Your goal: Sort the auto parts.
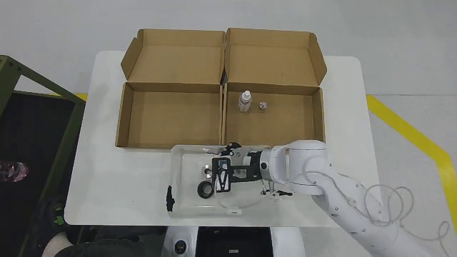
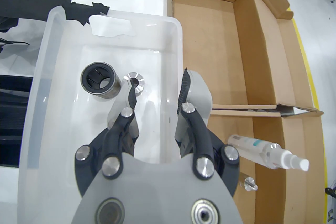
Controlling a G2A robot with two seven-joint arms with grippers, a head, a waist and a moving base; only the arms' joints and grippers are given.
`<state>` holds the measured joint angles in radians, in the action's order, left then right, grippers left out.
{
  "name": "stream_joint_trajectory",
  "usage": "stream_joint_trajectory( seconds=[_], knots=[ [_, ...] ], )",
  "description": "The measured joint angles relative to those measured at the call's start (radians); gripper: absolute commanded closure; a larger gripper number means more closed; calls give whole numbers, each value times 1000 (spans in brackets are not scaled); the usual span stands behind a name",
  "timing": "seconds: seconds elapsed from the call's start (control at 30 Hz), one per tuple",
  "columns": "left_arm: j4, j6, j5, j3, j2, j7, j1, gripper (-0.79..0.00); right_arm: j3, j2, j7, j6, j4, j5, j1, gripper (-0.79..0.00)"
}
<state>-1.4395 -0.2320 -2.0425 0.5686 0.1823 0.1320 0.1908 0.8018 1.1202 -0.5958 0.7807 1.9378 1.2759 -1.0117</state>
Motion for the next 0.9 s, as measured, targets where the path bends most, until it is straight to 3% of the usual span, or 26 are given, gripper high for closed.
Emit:
stream_joint_trajectory(
  seconds=[0.27,0.9],
  knots=[
    [0,0,0,0,0,0,0,-785,-94,27,-24,-11,-66,4,41,-317],
    [0,0,0,0,0,0,0,-785,-98,35,-34,-34,-136,10,33,-317]
  ],
)
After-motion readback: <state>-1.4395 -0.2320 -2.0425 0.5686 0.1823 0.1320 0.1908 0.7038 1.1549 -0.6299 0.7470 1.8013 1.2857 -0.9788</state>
